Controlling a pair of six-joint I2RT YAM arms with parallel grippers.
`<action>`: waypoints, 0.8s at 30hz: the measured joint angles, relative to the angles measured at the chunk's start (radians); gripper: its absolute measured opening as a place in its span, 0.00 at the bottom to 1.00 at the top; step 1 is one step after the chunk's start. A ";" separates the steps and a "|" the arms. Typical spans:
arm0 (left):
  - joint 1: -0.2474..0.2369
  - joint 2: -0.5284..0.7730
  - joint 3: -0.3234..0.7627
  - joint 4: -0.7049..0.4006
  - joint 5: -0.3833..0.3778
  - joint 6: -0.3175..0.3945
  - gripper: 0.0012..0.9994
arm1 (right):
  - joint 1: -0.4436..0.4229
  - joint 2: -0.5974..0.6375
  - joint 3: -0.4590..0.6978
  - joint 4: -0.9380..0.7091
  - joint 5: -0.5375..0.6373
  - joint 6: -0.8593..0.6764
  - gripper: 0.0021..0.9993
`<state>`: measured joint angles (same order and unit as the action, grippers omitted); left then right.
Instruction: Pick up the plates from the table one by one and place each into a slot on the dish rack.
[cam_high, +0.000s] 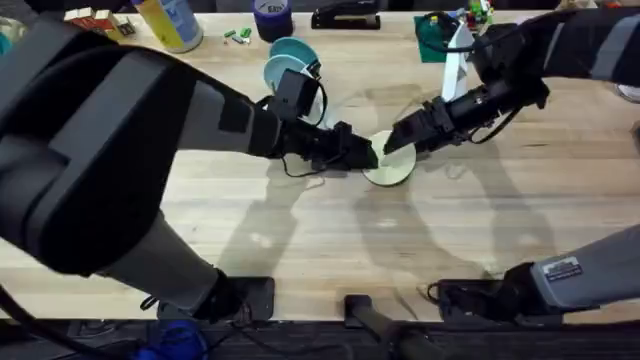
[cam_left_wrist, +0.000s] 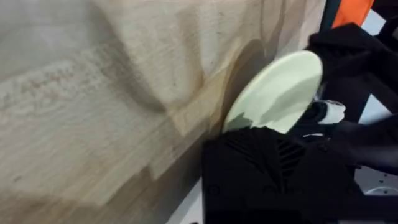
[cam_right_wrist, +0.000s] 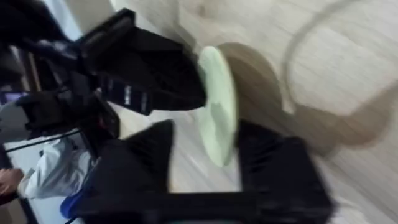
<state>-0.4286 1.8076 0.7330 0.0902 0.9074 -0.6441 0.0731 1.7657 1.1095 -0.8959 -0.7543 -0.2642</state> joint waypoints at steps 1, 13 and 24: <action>0.001 0.000 0.000 0.000 0.004 0.000 0.04 | -0.001 0.000 0.000 0.002 0.008 0.002 0.51; 0.008 0.000 0.000 -0.001 0.024 0.000 0.04 | -0.014 0.002 0.000 0.000 0.043 0.006 0.03; 0.008 0.000 -0.001 0.004 0.024 0.000 0.04 | -0.014 0.002 0.000 0.000 0.042 0.006 0.03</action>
<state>-0.4210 1.8075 0.7319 0.0944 0.9314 -0.6443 0.0586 1.7676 1.1095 -0.8959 -0.7120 -0.2581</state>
